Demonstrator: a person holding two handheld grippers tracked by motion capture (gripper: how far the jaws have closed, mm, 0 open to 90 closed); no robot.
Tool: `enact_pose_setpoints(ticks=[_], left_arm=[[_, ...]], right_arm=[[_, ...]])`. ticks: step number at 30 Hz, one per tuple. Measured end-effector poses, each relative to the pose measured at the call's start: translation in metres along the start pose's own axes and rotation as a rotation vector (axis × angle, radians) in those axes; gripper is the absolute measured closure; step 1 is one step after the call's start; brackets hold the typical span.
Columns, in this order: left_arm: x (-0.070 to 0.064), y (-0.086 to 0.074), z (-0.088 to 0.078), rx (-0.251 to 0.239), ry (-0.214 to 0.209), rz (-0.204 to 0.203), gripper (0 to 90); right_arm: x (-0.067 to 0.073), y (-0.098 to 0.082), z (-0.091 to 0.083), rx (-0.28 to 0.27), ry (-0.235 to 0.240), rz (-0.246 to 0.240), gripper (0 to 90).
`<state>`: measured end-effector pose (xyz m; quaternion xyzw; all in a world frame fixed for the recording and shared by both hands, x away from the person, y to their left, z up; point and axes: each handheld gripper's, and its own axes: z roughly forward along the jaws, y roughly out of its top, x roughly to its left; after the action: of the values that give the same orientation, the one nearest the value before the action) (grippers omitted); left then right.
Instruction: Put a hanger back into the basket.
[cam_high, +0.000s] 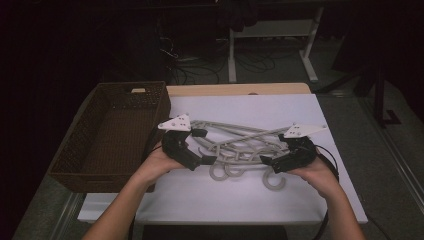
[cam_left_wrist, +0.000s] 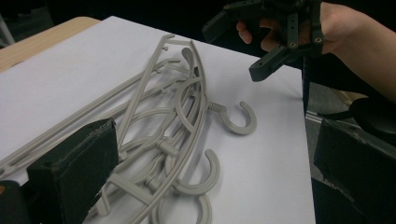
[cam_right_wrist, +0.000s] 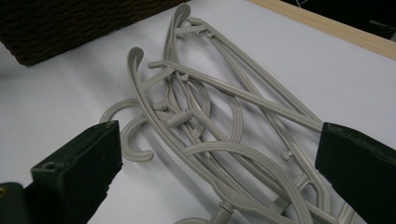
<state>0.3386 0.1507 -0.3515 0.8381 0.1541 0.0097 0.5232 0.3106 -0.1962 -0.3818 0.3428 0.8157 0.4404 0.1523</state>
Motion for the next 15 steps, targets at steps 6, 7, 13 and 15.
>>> enact_pose_setpoints(ticks=[6, 7, 13, 15], left_arm=[[0.002, 0.001, 0.018, 0.023, -0.02, 0.01, 0.0], [0.002, 0.001, 0.021, 0.025, -0.022, 0.012, 0.1], [0.009, -0.001, 0.039, 0.041, -0.034, 0.016, 4.5], [0.011, -0.001, 0.042, 0.044, -0.034, 0.02, 5.8]], right_arm=[[-0.001, 0.0, -0.001, -0.002, -0.001, 0.002, 0.4], [-0.001, 0.0, -0.001, -0.003, -0.001, 0.003, 0.4], [-0.001, -0.001, -0.002, 0.0, -0.004, 0.003, 0.4], [-0.001, -0.001, -0.002, 0.001, -0.006, 0.004, 0.4]])
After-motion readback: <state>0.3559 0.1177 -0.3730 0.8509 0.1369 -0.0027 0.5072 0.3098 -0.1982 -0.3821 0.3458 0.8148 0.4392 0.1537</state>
